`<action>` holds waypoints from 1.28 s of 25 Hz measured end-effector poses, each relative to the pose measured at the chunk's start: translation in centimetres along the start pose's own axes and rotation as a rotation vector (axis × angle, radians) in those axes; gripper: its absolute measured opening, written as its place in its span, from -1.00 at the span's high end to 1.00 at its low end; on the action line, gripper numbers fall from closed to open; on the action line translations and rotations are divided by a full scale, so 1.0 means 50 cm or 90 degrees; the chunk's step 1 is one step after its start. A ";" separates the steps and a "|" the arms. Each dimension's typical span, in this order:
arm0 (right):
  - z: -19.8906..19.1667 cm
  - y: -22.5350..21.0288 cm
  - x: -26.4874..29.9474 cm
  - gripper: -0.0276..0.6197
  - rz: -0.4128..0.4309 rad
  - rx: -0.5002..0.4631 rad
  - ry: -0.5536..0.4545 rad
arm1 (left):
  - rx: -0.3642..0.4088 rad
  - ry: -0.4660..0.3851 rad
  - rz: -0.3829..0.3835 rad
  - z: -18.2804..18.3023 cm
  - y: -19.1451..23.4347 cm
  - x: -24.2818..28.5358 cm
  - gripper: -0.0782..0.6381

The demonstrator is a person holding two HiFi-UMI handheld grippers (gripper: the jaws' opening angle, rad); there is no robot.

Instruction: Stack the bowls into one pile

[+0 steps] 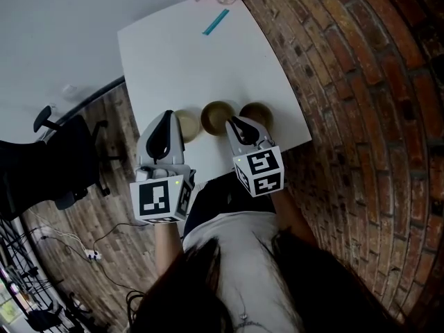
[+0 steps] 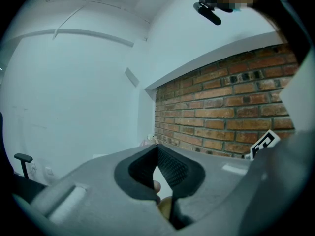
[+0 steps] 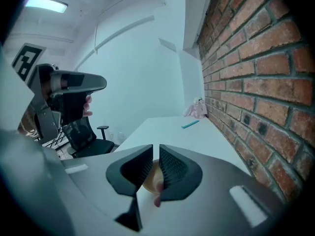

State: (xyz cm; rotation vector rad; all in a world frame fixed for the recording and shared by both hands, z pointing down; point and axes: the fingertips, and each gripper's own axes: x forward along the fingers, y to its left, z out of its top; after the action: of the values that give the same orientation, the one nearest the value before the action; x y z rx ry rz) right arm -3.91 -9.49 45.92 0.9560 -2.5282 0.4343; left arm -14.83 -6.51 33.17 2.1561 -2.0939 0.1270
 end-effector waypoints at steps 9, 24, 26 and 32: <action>-0.060 -0.022 0.016 0.74 -0.050 0.078 0.034 | 0.003 0.016 -0.034 -0.018 0.000 0.015 0.78; -0.144 -0.039 0.042 0.66 -0.119 0.186 0.072 | 0.012 0.050 -0.075 -0.054 0.000 0.023 0.78; -0.154 -0.040 0.047 0.65 -0.123 0.199 0.078 | 0.012 0.054 -0.077 -0.057 0.003 0.025 0.78; -0.186 -0.036 0.065 0.64 -0.124 0.237 0.099 | 0.013 0.066 -0.086 -0.069 0.008 0.031 0.78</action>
State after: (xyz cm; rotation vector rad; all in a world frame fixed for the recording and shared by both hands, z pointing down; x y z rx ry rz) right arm -2.53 -8.71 55.80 1.2359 -2.2297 0.9016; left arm -15.07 -7.52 36.85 2.2434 -1.8941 0.2419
